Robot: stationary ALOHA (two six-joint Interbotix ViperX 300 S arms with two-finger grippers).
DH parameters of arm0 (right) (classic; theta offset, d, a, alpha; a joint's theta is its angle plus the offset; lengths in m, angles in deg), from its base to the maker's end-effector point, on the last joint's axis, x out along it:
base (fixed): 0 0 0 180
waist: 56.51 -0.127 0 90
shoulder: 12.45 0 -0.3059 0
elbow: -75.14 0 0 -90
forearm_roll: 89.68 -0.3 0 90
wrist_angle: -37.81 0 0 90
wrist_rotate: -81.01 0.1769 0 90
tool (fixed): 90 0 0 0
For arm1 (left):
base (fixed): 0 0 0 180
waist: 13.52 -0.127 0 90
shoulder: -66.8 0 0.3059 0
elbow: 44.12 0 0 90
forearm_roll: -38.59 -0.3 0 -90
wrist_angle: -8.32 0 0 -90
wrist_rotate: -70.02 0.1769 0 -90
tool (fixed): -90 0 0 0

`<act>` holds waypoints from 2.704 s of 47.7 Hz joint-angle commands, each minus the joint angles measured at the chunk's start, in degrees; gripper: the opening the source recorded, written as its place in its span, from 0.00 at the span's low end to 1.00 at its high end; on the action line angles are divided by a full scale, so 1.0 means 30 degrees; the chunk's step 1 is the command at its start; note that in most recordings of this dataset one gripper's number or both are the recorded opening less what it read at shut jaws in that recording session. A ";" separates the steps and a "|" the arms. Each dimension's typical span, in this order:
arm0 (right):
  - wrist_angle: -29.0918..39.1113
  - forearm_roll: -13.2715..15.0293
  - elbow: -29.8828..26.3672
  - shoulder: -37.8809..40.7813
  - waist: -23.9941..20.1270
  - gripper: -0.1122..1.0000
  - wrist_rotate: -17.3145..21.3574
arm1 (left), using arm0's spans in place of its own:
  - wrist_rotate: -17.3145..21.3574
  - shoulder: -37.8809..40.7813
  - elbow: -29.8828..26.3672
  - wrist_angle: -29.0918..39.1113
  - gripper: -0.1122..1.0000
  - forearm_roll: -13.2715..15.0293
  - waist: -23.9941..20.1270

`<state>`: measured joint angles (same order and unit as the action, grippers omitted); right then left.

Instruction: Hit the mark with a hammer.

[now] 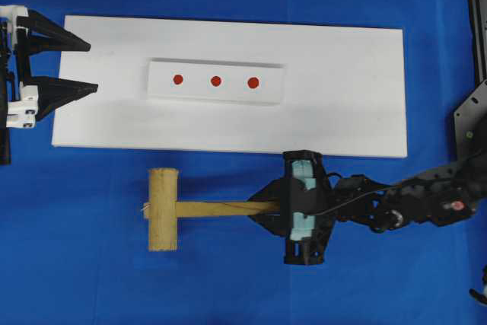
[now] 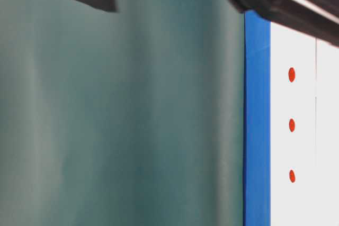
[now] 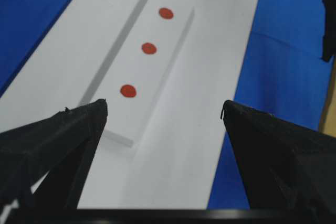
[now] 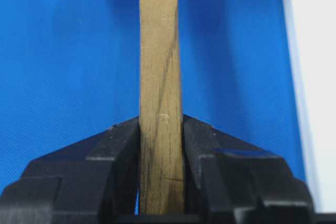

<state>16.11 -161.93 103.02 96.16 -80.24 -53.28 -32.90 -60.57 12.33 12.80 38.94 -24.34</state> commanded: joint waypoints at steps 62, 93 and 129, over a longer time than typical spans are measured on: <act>0.1289 0.0059 -0.0674 0.2080 -0.0029 0.26 -0.0059 | 0.0205 -0.0059 0.0000 -0.0146 0.87 0.0029 -0.0557; 0.1172 0.0029 0.0234 -0.3047 0.0117 0.86 -0.1904 | -0.0029 -0.0908 0.0029 0.0146 0.87 0.0029 -0.0557; 0.4102 0.0029 0.3633 -1.1777 0.6445 0.86 -0.6094 | 0.2168 -0.3340 0.0059 0.1289 0.87 0.0029 0.0146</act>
<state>27.97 -161.93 113.39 64.17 -61.78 -71.30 -27.45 -70.07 12.94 16.93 38.94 -24.07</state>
